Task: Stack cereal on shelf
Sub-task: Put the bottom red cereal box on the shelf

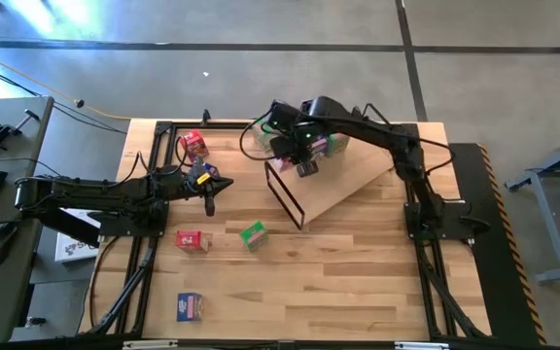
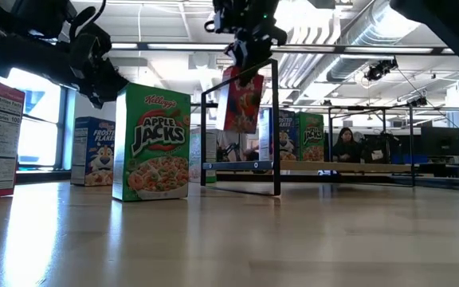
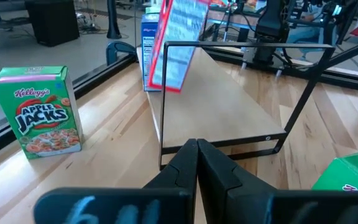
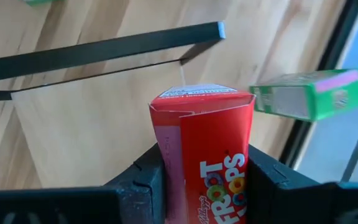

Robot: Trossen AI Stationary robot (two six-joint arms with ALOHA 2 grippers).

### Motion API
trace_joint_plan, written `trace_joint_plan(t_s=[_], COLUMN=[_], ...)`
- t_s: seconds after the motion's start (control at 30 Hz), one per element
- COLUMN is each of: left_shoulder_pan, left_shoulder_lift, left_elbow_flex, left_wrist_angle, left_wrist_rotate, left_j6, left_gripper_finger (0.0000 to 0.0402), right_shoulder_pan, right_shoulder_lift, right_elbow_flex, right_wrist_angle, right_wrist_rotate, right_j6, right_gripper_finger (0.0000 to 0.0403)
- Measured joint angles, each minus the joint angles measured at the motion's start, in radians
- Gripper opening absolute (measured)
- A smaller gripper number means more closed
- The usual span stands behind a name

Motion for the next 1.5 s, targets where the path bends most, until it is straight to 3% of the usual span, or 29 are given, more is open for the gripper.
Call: trace_joint_plan(t_s=[0.47,0.97,1.5], left_shoulder_pan=[-0.001,-0.001,-0.001], left_shoulder_lift=[0.000,0.000,0.000], left_elbow_flex=[0.000,0.000,0.000], left_wrist_angle=[0.000,0.000,0.000], left_wrist_rotate=[0.019,0.022,0.028], left_j6=[0.000,0.001,0.002], left_gripper_finger=[0.0000,0.0000,0.0000], right_shoulder_pan=[0.000,0.001,0.000], right_shoulder_lift=[0.093,0.093,0.093], right_elbow_flex=[0.000,-0.001,-0.001], right_wrist_angle=[0.004,0.001,0.001], right_wrist_rotate=[0.017,0.016,0.022], right_j6=[-0.019,0.009,0.007], right_gripper_finger=[0.0124,0.0167,0.0170])
